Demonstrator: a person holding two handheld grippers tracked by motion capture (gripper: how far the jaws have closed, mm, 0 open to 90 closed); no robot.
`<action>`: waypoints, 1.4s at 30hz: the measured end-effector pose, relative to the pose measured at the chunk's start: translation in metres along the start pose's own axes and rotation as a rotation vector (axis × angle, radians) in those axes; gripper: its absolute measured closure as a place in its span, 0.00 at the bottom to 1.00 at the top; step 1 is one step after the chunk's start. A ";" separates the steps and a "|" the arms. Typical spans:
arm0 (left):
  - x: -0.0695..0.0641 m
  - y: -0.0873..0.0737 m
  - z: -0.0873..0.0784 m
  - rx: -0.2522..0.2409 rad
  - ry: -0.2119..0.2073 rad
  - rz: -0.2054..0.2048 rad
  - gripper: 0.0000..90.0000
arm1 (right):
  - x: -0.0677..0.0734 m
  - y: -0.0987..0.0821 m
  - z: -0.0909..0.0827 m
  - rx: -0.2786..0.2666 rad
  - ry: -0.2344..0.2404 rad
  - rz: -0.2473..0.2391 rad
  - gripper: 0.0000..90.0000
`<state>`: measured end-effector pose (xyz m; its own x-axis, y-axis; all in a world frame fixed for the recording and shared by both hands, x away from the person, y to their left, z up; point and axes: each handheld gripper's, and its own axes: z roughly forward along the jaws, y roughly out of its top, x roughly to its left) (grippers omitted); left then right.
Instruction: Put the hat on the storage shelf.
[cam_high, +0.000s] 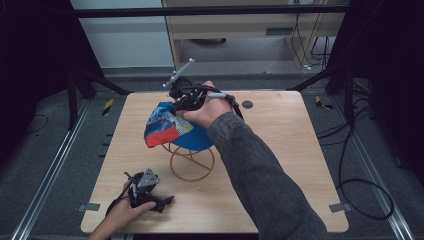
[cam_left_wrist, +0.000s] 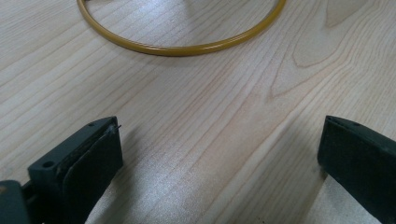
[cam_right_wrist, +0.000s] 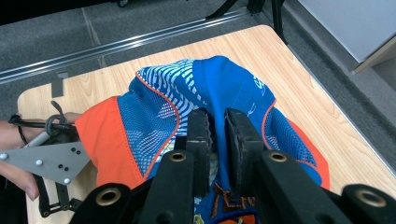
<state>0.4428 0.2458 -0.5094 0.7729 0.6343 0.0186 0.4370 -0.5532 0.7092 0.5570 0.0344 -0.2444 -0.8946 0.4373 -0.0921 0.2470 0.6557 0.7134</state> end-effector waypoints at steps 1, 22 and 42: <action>0.000 0.000 0.000 0.000 -0.001 0.000 0.00 | 0.000 0.000 0.000 0.000 -0.001 0.003 0.87; 0.000 0.000 0.000 -0.001 0.000 0.000 0.00 | 0.002 -0.006 0.000 0.000 -0.047 0.016 0.44; 0.000 0.000 0.000 0.000 0.000 0.000 0.00 | 0.005 -0.006 -0.001 -0.009 -0.036 0.030 0.29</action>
<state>0.4429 0.2458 -0.5094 0.7732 0.6339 0.0185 0.4366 -0.5532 0.7095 0.5509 0.0315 -0.2488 -0.8727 0.4788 -0.0957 0.2701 0.6368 0.7221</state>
